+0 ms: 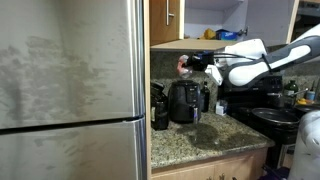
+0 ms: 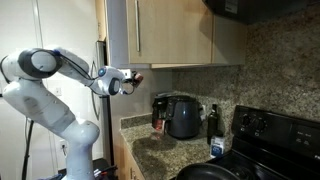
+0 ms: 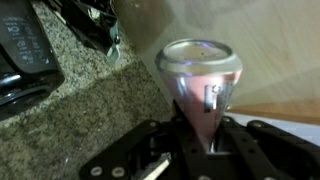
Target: Put the can in the cabinet, then close the right cabinet door, then move the salt bottle towards you
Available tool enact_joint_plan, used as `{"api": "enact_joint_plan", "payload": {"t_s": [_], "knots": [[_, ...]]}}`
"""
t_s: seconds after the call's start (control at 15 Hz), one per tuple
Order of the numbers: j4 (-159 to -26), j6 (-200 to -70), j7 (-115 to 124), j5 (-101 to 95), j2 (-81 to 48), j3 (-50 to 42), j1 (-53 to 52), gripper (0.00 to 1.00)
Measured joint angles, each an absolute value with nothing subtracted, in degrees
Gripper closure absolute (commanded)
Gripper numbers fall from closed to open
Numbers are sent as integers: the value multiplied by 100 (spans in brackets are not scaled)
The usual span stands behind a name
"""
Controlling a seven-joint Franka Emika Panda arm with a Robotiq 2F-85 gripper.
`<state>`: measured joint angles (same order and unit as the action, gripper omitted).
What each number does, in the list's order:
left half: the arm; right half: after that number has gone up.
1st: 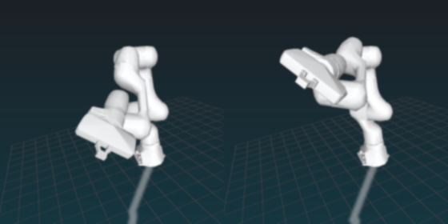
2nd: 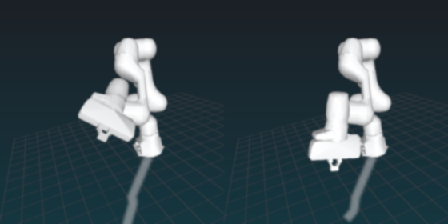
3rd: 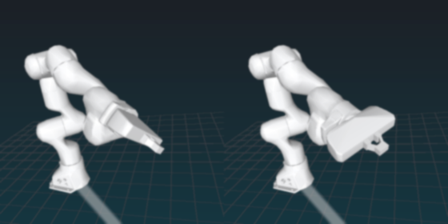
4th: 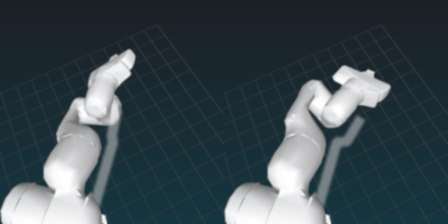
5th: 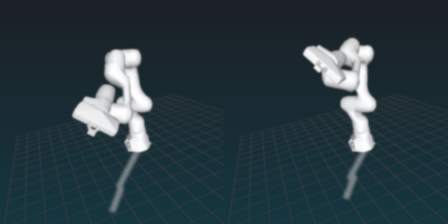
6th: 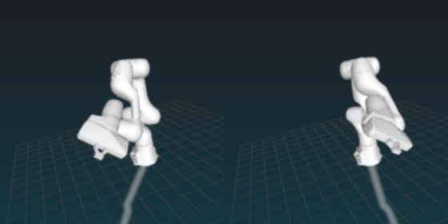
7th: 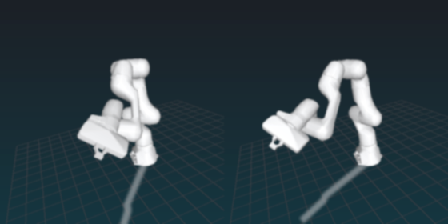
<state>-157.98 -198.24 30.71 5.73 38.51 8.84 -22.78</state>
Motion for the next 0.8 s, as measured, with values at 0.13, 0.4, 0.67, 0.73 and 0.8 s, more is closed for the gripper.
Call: {"api": "enact_joint_plan", "payload": {"t_s": [0.13, 0.4, 0.67, 0.73, 0.8], "knots": [[-16049, -19750, 3090, 1089, 4487, 1355, -1967, 78], [-15989, -19725, 3031, 1161, 4430, 1329, -2033, 94], [-15334, -19837, 3044, 1737, 4470, 1860, -1498, 94], [-14998, -19815, 3039, 1773, 4461, 1749, -1369, 94], [-14672, -19806, 3034, 1832, 4412, 1628, -1225, 94]]}}
